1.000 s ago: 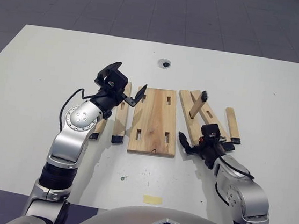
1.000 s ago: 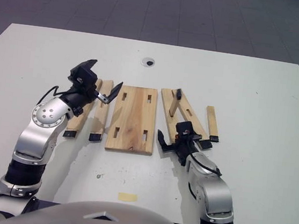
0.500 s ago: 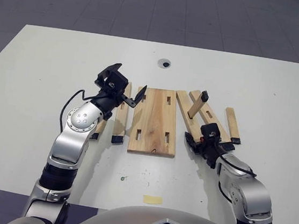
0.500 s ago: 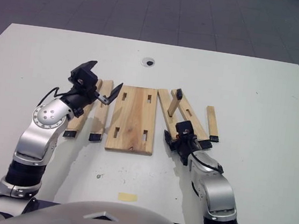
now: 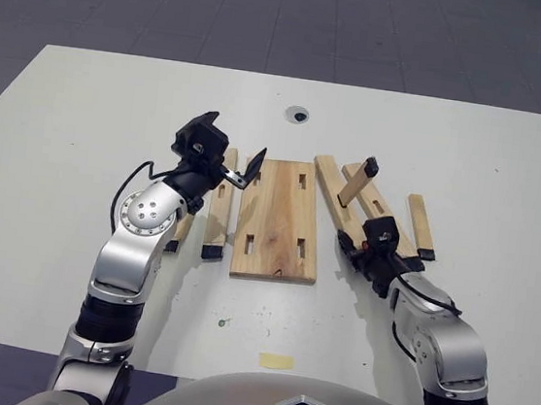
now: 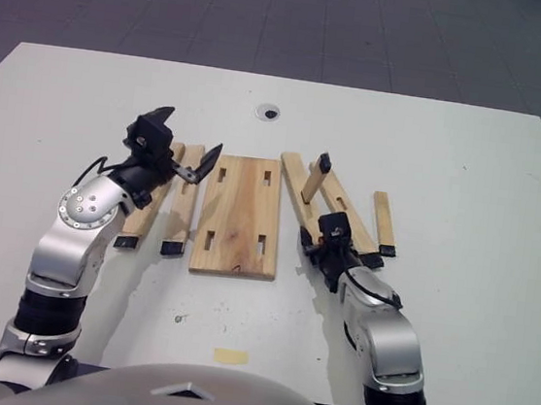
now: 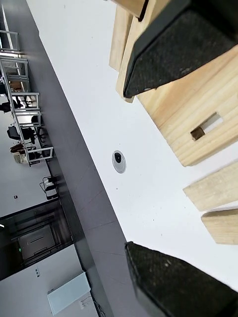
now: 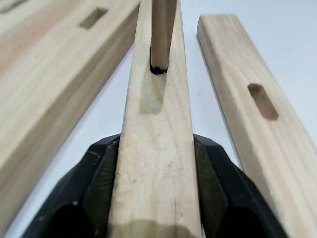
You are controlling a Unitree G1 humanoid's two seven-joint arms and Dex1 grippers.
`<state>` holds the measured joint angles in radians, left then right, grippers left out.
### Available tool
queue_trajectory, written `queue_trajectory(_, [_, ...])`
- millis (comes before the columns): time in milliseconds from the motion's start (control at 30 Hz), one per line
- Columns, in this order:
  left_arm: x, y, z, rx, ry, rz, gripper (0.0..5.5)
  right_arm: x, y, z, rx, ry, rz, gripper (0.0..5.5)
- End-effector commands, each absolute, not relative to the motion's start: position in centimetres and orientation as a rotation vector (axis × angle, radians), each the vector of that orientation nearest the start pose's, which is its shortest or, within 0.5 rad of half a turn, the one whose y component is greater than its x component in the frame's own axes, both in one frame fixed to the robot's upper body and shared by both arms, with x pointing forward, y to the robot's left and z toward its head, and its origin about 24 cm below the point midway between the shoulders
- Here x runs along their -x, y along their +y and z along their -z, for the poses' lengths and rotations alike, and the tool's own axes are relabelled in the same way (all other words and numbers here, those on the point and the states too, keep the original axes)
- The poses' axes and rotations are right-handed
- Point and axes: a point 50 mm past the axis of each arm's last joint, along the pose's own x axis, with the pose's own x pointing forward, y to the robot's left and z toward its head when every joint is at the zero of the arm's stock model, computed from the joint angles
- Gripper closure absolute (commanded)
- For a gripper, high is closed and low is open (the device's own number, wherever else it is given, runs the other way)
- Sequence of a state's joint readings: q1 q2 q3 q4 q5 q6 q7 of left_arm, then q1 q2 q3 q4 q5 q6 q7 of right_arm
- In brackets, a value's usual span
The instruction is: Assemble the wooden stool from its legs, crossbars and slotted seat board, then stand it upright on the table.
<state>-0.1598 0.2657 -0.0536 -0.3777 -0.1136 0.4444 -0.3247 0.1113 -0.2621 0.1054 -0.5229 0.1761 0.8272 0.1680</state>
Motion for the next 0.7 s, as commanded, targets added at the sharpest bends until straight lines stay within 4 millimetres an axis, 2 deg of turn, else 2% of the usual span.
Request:
queue_trajectory(33, [-27.4, 15.0, -15.0, 0.094, -0.067, 0.423, 0.1, -23.9, -15.4, -8.8, 0.102, 0.191, -0.239, 3.45])
queue_trajectory(200, [-28.4, 15.2, -17.4, 0.377, -0.026, 0.482, 0.1, -25.0, -15.2, -11.2, 0.136, -0.056, -0.235, 3.45])
queue_trajectory(300, [-28.7, 14.8, -18.9, 0.593, 0.016, 0.582, 0.1, -24.8, -14.4, -12.0, 0.119, -0.167, -0.291, 3.45])
queue_trajectory(433, [-28.4, 14.3, -21.8, 0.881, -0.013, 0.767, 0.1, -24.0, -12.9, -12.5, 0.082, -0.253, -0.405, 3.45])
queue_trajectory(533, [-28.3, 14.1, -22.4, 0.964, 0.013, 0.823, 0.1, -23.7, -12.1, -12.5, 0.085, -0.274, -0.475, 3.45])
queue_trajectory(700, [-27.8, 13.0, -22.4, 0.998, 0.089, 0.857, 0.1, -23.2, -10.4, -12.5, 0.107, -0.293, -0.6, 3.45])
